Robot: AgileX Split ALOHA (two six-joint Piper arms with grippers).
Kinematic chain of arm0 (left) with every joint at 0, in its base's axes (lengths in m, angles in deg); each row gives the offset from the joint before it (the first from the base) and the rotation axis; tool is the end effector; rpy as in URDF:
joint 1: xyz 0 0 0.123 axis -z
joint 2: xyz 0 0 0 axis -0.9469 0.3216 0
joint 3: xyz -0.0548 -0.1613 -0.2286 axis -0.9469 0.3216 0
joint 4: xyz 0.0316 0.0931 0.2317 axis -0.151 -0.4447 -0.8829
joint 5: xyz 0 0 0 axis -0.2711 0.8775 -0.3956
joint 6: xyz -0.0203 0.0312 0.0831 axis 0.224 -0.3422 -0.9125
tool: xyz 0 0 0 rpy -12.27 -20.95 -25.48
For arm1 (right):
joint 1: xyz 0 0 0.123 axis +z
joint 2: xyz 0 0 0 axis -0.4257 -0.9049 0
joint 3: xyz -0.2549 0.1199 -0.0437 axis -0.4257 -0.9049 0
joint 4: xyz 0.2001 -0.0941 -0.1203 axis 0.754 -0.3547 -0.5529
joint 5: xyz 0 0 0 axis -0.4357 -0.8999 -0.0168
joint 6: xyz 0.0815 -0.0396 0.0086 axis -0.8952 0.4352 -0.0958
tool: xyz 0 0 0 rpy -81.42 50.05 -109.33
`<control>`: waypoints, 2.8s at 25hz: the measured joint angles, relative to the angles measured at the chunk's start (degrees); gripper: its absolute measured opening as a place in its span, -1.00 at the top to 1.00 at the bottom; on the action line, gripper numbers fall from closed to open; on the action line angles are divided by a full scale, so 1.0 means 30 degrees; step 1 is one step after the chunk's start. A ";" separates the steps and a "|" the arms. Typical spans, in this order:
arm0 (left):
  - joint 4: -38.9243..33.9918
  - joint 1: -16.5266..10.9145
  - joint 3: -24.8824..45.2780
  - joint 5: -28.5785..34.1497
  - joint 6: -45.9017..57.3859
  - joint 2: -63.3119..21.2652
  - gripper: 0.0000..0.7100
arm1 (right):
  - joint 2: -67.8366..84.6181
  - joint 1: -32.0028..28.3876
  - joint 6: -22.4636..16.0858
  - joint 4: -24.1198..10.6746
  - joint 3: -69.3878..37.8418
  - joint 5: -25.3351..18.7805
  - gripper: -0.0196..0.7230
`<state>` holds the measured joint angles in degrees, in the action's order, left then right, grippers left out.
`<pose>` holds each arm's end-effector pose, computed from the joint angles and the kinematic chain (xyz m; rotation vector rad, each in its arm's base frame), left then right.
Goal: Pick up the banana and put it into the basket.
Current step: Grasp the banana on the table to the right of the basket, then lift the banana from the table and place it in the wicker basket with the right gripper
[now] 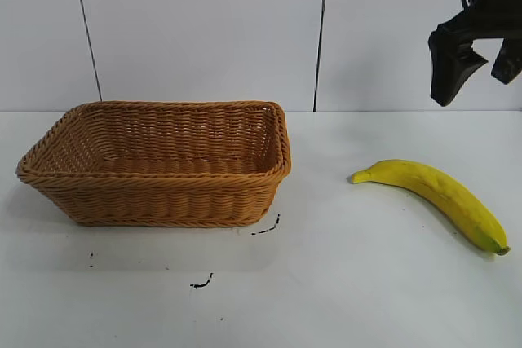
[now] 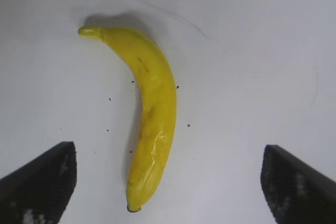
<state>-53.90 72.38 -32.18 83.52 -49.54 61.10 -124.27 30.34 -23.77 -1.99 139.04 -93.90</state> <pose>-0.0042 -0.0047 0.2743 0.0819 2.0562 -0.0501 0.3910 0.0342 0.2331 -0.5541 2.8038 -0.0605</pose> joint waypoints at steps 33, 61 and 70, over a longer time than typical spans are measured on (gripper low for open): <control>0.0000 0.0000 0.0000 0.0000 0.0000 0.0000 -0.96 | -0.6159 -0.0015 -0.1209 -0.0603 0.0084 0.2413 0.11; 0.0000 0.0000 0.0000 0.0000 0.0000 0.0000 -0.96 | -0.3765 0.0191 -0.0702 0.0528 0.9958 -0.4791 0.10; 0.0000 0.0000 0.0000 0.0000 0.0000 0.0000 -0.96 | -0.3843 0.3720 0.0609 0.0278 1.0652 -0.4819 0.10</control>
<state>-53.90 72.38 -32.18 83.52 -49.54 61.10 -135.80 41.50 -21.94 -1.15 171.00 -108.35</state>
